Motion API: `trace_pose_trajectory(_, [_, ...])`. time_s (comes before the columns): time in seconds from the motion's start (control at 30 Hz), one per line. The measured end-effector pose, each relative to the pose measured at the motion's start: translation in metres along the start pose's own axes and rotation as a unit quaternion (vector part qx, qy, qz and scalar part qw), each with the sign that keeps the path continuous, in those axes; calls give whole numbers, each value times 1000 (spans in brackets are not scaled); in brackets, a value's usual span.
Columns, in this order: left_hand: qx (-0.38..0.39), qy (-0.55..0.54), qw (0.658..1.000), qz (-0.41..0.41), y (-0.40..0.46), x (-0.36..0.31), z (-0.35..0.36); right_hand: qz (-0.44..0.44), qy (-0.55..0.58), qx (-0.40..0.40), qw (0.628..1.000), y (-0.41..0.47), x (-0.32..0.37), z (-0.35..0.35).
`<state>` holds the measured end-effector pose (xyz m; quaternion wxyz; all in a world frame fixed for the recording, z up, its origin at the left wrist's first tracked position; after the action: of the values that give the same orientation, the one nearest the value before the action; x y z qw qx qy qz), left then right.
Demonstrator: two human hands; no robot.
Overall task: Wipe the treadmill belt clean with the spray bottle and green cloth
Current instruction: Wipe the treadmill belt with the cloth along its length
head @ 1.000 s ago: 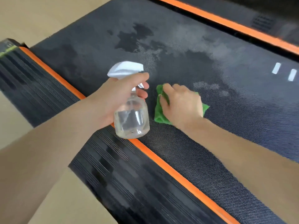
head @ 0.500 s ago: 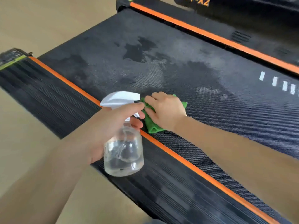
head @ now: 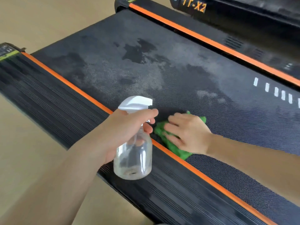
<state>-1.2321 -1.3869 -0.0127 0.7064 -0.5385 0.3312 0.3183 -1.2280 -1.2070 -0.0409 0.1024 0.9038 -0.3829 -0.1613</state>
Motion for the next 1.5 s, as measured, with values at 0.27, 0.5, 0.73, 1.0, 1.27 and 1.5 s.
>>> trace_pose_trajectory(0.27, [-42,-11,999,14,2,7,-7,164,-17,-8,986,63,-10,24])
trace_pose_trajectory(0.5, [-14,-2,1000,-7,5,7,-6,-25,35,42,998,-41,4,-14])
trace_pose_trajectory(0.73, [-15,8,1000,-25,20,15,7,182,-52,0,982,26,-51,24])
trace_pose_trajectory(1.0, [-19,7,1000,-16,25,12,5,166,-1,32,986,-34,-2,-9])
trace_pose_trajectory(1.27, [-4,27,999,-23,24,11,30,282,-116,49,951,-29,-134,22])
trace_pose_trajectory(1.5, [22,64,998,-22,32,-4,53,343,-79,68,933,-49,-94,15])
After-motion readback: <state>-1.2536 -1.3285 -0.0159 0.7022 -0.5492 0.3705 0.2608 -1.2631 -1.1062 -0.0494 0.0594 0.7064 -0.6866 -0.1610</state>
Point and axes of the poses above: each hand's wrist, its own y-axis towards the middle knuckle, its own z-axis out of the palm, x = y × z, the point moved 6 cm from there along y, towards the middle knuckle, and after that the axes turned 13 degrees about -y, right-handed, at the moved point
